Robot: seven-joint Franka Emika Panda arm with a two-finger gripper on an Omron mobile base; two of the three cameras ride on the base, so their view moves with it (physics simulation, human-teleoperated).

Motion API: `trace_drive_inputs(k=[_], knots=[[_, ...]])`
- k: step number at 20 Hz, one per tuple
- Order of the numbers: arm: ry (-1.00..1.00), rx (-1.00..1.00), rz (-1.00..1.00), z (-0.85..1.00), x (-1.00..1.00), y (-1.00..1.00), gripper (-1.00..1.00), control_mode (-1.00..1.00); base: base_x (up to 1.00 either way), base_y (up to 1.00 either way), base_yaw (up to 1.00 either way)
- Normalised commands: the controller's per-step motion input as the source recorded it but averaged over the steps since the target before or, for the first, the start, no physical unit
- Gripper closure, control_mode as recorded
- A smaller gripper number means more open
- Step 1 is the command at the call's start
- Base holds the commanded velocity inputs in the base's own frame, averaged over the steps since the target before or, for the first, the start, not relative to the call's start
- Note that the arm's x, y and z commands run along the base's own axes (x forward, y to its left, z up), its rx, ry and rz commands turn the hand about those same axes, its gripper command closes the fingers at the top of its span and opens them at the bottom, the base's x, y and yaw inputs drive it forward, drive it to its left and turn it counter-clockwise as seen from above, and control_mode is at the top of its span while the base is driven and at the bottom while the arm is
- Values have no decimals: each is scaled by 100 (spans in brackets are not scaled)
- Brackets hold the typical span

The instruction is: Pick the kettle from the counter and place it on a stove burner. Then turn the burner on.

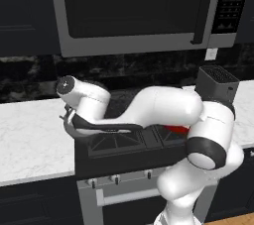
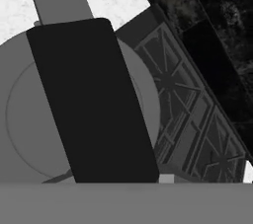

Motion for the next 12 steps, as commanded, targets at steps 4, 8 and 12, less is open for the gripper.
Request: trace_drive_inputs(k=[4, 8, 12], knots=[[16, 22, -2, 16, 28, -100, 100, -100, 0, 0, 0], [15, 7, 1, -3, 20, -61, 100, -100, 0, 0, 0], [2, -2, 2, -3, 0, -19, 100, -100, 0, 0, 0]])
